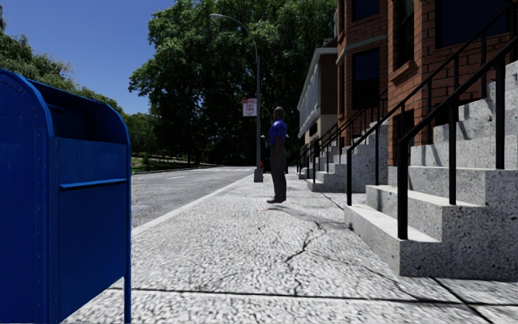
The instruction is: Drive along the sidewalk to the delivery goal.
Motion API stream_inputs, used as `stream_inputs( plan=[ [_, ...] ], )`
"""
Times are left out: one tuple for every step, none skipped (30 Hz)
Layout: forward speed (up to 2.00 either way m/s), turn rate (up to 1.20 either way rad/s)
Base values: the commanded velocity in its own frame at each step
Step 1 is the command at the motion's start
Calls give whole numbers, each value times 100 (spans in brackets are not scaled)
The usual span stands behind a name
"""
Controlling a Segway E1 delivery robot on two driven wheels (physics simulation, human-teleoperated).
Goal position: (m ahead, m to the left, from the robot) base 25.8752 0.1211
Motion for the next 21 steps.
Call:
stream_inputs(
  plan=[
    [117,0],
    [117,0],
    [117,0],
    [117,0],
    [117,0],
    [117,0],
    [117,0],
    [117,0],
    [117,0],
    [117,0],
    [117,0],
    [117,0],
    [117,0],
    [117,0],
    [117,0],
    [117,0],
    [117,0],
    [117,0],
    [117,5],
    [117,9],
    [117,9]
  ],
)
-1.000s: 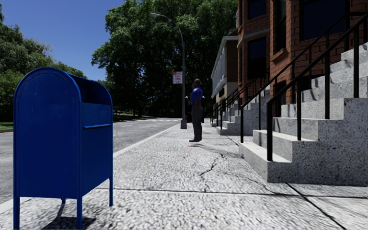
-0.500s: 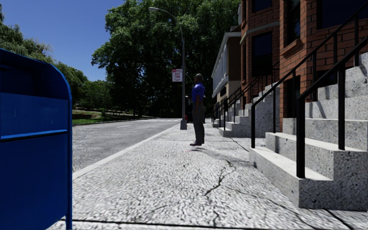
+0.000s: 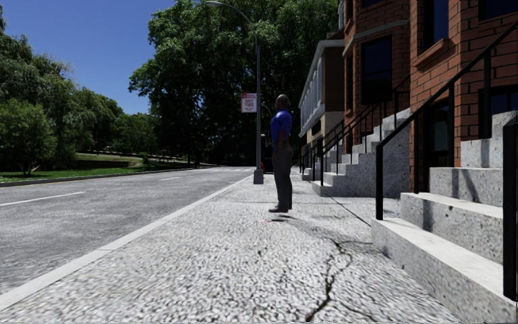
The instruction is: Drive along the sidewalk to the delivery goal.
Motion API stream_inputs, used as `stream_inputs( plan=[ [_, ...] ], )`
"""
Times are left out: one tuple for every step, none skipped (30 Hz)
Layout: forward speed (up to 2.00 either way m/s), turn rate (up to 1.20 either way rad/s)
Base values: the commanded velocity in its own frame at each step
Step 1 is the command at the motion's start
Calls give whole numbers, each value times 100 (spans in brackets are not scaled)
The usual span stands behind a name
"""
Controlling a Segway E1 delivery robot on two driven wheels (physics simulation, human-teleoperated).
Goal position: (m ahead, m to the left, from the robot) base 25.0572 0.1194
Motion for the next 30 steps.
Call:
stream_inputs(
  plan=[
    [117,11],
    [117,12],
    [117,16],
    [117,16],
    [117,24],
    [117,32],
    [117,37],
    [117,43],
    [117,43],
    [117,45],
    [117,45],
    [117,46],
    [117,46],
    [117,49],
    [117,53],
    [117,55],
    [117,58],
    [117,58],
    [117,59],
    [117,60],
    [117,60],
    [117,60],
    [117,60],
    [117,60],
    [117,60],
    [117,59],
    [117,59],
    [117,59],
    [117,55],
    [117,38]
  ],
)
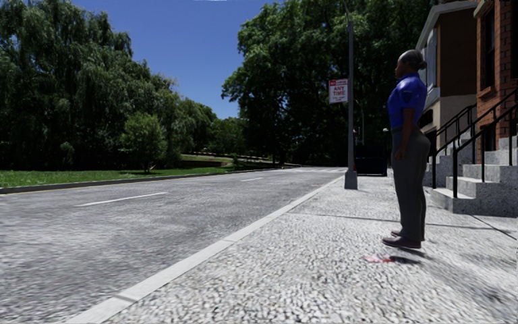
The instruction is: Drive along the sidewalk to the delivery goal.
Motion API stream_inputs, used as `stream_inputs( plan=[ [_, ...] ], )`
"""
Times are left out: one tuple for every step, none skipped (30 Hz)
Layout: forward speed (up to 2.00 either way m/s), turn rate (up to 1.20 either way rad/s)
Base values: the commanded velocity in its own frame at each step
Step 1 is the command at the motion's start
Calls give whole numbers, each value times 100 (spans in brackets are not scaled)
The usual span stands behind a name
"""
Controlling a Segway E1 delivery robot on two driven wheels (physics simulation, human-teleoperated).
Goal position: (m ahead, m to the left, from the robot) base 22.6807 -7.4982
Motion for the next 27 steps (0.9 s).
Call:
stream_inputs(
  plan=[
    [117,38],
    [117,13],
    [117,0],
    [117,0],
    [117,0],
    [117,0],
    [117,0],
    [117,0],
    [117,0],
    [117,0],
    [133,0],
    [136,0],
    [138,0],
    [141,0],
    [141,0],
    [142,0],
    [143,0],
    [143,0],
    [143,0],
    [144,0],
    [150,0],
    [154,0],
    [155,0],
    [155,-14],
    [155,-14],
    [152,-39],
    [152,-48]
  ],
)
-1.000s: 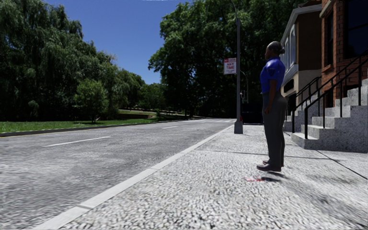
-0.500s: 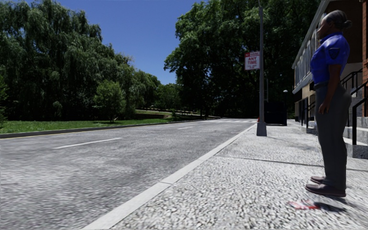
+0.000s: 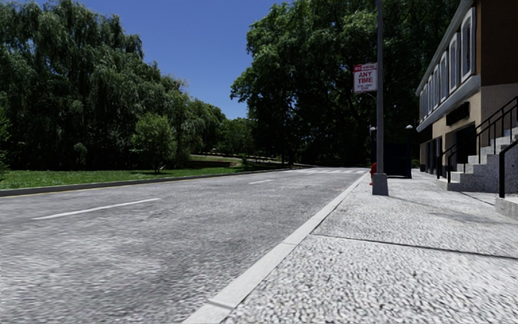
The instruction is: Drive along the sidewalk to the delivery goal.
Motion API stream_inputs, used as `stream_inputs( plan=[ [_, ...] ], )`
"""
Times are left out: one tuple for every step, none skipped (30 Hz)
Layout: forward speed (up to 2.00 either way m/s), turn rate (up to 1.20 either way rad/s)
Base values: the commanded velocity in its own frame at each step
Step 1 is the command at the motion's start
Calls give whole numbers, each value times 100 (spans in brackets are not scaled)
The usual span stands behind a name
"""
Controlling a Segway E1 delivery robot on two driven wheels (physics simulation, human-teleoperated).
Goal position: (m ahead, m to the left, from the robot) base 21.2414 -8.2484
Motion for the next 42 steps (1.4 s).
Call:
stream_inputs(
  plan=[
    [152,-52],
    [152,-52],
    [152,-53],
    [152,-54],
    [152,-55],
    [152,-55],
    [151,-57],
    [150,-59],
    [150,-64],
    [150,-64],
    [149,-66],
    [149,-68],
    [149,-68],
    [149,-69],
    [149,-69],
    [149,-69],
    [148,-69],
    [148,-69],
    [148,-69],
    [148,-56],
    [148,-49],
    [148,-42],
    [148,-42],
    [148,-40],
    [148,-39],
    [148,-39],
    [148,-39],
    [148,-40],
    [148,-41],
    [148,-42],
    [148,-42],
    [148,-42],
    [148,-42],
    [148,-42],
    [148,-41],
    [148,-41],
    [148,-41],
    [148,-45],
    [148,-52],
    [148,-57],
    [148,-57],
    [148,-59]
  ],
)
